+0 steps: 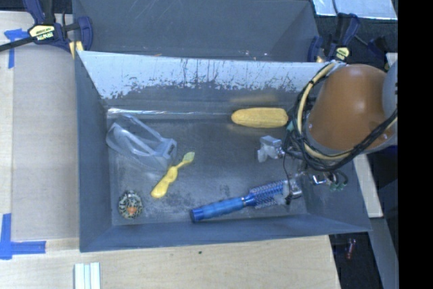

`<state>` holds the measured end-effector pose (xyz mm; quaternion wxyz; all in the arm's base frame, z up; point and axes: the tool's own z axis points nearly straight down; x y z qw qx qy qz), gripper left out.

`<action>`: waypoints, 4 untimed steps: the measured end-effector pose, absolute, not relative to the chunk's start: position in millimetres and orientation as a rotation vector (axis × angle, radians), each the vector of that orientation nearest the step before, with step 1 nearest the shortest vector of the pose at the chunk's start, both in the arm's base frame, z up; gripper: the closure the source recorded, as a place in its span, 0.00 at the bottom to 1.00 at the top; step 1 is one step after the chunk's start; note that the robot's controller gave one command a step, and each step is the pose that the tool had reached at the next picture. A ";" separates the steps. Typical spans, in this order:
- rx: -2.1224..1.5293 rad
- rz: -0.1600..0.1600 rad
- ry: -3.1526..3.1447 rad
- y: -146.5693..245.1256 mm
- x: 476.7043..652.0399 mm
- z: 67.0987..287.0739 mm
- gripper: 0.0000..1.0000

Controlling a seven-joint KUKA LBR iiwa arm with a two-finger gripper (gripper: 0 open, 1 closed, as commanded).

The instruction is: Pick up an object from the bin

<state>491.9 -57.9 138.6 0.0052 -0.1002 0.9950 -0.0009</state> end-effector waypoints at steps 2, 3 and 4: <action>-0.856 -0.008 3.012 -92.4 506.5 68.2 0.00; -0.771 -0.002 3.039 -92.0 499.9 69.9 1.00; -0.772 -0.002 3.039 -91.9 500.0 70.1 1.00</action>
Offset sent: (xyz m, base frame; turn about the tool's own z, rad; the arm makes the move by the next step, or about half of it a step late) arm 0.0151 -0.0322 -0.0686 -0.3569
